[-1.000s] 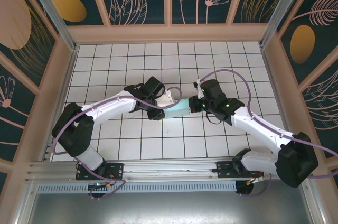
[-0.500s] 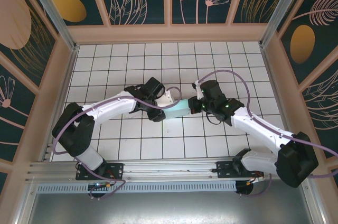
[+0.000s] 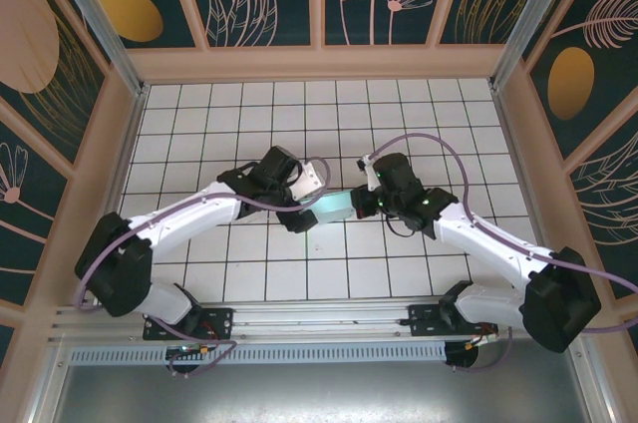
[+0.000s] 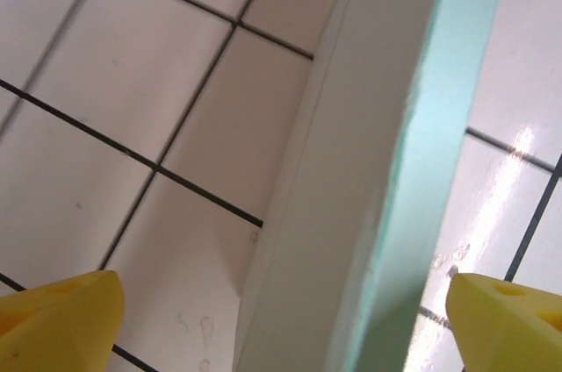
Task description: Fold the paper box
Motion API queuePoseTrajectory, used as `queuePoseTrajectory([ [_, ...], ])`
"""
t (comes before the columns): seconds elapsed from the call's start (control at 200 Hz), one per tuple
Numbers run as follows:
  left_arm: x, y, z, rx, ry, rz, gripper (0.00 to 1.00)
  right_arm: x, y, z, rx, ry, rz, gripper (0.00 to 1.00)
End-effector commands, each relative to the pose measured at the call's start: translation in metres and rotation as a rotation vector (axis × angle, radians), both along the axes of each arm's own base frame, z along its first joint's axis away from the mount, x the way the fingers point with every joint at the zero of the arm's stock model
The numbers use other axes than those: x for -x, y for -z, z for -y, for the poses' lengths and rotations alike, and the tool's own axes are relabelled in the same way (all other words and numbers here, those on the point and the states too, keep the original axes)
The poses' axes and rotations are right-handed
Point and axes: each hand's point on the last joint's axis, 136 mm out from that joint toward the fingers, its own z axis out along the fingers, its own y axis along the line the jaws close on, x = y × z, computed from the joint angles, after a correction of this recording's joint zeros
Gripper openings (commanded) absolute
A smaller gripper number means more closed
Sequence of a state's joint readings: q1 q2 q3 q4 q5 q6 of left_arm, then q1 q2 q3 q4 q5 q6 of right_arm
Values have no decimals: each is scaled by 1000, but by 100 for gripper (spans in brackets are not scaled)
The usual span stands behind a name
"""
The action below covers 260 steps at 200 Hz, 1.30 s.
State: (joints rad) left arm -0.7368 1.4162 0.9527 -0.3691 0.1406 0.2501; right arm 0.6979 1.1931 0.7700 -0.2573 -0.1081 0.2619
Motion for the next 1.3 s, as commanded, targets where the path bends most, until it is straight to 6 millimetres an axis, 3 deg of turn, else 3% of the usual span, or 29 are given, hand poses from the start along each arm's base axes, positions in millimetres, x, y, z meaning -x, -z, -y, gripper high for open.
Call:
queuePoseTrajectory([
  [0.0,-8,-39,-1,166,-126,85,99,-1,-5,-4,6,3,-8,0],
  [0.185,-7,-62,-26,236,-297,113,99,0,-5,-6,1,10,-17,0],
  [0.39,-13,-61,-68,147,-571,85,76,-1,-6,-5,9,13,-20,0],
  [0.47,-3,-53,-65,147,-594,-16,71,-1,-9,-5,10,16,-22,0],
  [0.601,10,-50,-62,192,-658,-146,49,-2,-9,-5,10,27,-31,0],
  [0.786,20,-63,-47,289,-645,-222,49,-2,-7,-7,2,29,-49,0],
  [1.061,26,-27,-42,126,-589,-237,34,-2,-7,-10,2,20,-54,0],
  [1.081,22,-35,-38,137,-587,-226,34,-2,-8,-10,0,19,-53,0],
  [1.296,18,-27,-45,69,-605,-210,23,-4,-9,-11,-3,21,-46,0],
])
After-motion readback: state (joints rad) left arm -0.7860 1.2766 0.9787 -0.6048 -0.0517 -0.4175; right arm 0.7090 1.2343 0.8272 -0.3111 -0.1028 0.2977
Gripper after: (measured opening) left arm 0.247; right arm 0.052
